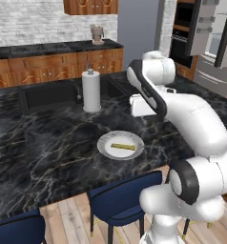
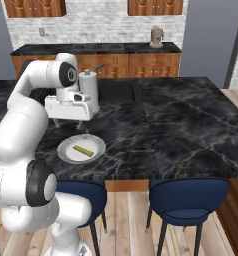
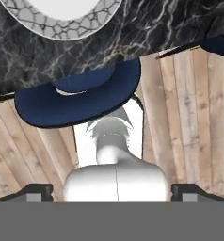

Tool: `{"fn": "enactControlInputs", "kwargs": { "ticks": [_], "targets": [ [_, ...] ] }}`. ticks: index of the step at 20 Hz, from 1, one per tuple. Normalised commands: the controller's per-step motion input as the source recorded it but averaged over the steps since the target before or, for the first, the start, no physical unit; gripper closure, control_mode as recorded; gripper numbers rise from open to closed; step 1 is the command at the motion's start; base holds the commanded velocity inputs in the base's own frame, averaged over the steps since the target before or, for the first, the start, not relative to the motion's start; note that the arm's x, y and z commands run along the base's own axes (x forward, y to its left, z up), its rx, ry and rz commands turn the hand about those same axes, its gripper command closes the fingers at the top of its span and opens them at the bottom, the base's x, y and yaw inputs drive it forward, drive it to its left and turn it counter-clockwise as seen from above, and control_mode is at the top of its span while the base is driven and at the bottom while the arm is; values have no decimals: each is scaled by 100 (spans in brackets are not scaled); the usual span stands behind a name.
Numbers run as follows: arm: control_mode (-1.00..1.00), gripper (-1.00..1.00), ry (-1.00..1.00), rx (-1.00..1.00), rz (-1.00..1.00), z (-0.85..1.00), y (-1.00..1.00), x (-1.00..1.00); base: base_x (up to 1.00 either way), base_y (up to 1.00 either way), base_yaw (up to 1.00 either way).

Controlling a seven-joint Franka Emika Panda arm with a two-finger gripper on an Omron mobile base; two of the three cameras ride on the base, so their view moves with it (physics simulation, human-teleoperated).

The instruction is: Retrieve the butter from the fridge and place it on a plate on the dining table. Then retrieve the butter knife by the fridge and place it near the plate.

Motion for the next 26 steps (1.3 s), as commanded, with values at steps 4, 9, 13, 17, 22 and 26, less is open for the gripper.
{"fn": "enactControlInputs", "kwargs": {
  "ticks": [4, 9, 13, 17, 22, 26],
  "targets": [
    [-100, -100, -61, -1, -20, 28, 0, -81, 0, 0, 0],
    [-100, -100, -16, -18, -16, 64, 2, -26, 0, 0, 0],
    [-100, -100, -1, 3, 0, -1, -4, -21, 0, 0, 0],
    [-100, -100, -2, 2, 17, 0, 0, -35, 0, 0, 0],
    [-100, -100, -12, 0, 18, -3, 0, -51, 0, 0, 0],
    [-100, -100, -3, 0, 7, -45, -9, -16, 0, 0, 0]
  ]
}}
